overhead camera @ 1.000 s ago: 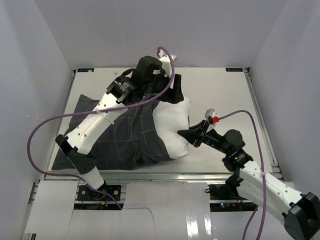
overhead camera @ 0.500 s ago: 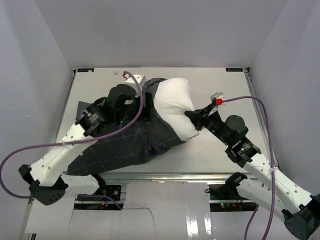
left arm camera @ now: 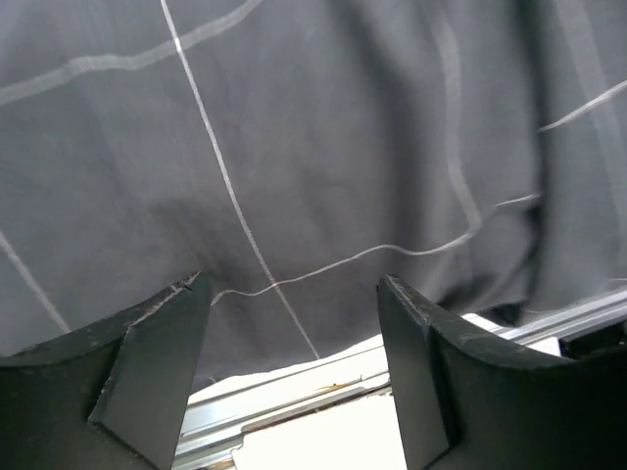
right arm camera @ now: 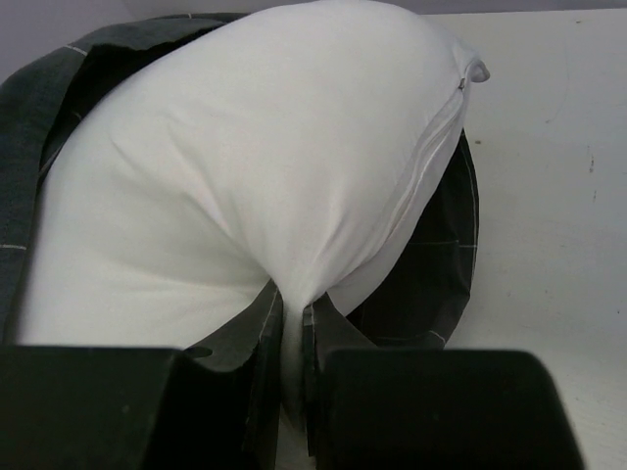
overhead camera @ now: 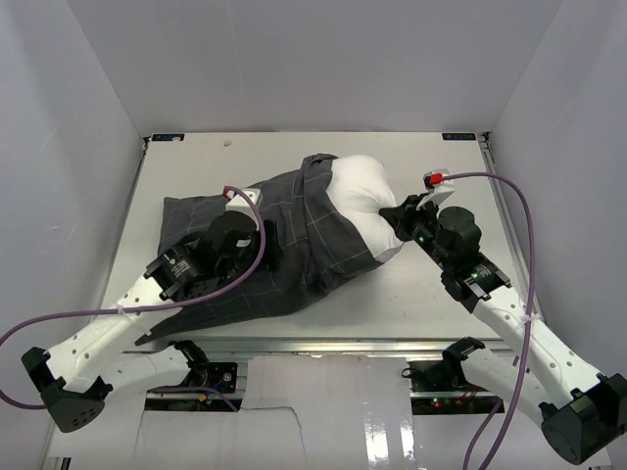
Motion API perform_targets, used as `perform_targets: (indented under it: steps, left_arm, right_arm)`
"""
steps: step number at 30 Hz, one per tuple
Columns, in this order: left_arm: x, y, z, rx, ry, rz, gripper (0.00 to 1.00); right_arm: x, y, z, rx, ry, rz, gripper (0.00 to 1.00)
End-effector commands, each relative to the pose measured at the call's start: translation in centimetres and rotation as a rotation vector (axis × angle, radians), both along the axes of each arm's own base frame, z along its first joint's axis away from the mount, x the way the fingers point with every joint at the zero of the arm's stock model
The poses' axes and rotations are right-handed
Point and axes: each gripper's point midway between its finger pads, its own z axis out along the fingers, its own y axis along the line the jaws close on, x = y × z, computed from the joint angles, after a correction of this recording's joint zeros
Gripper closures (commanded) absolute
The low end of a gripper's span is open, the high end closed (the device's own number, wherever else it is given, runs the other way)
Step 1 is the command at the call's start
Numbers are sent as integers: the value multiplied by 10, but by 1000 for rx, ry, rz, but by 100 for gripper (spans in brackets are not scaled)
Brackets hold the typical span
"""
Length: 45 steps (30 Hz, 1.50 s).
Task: Remove the pillowcase from the pillow
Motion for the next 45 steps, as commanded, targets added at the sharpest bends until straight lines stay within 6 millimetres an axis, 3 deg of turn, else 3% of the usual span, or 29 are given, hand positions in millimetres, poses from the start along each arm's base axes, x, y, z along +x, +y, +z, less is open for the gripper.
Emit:
perform_targets:
  steps: [1,3,4,5,7,9,10,12,17,21,23,27,36,39,45]
  left_arm:
    - [9,-8,-8,-42,-7,36,24]
    - [16,-4,-16,-20,-14,82,30]
    - [23,1,-21,12,-25,127,37]
    - [26,3,-27,25,-22,147,54]
    - [30,4,-33,41,-21,170,70]
    - [35,6,-39,66,-19,205,98]
    - [37,8,-39,72,-23,223,100]
    - [42,21,-34,89,-46,305,100]
    - [52,64,-2,132,-161,516,100]
    - [55,82,6,151,-211,600,100]
    - [57,88,-1,167,-207,625,100]
    - [65,95,-13,218,-175,645,100]
    - [95,111,-25,211,-98,632,100]
    - [105,123,-31,176,-49,638,100]
    - [120,177,-46,152,4,751,100]
  right_arm:
    - [7,-4,63,111,-148,-23,92]
    - [8,-5,59,107,-141,-24,92]
    - [8,-9,59,109,-146,-33,92]
    - [8,-11,58,108,-146,-38,92]
    - [10,-18,58,112,-148,-58,92]
    - [12,-22,56,118,-139,-56,92]
    - [17,-33,57,129,-137,-85,92]
    - [16,-35,60,140,-139,-53,92]
    - [22,-67,63,181,-130,-105,92]
    - [32,-100,44,223,-62,-162,92]
    - [35,-112,33,242,-27,-176,92]
    - [37,-123,29,247,-28,-178,92]
    - [31,-136,52,295,-39,-139,92]
    - [28,-141,58,304,-37,-117,92]
    - [28,-141,59,294,-40,-104,92]
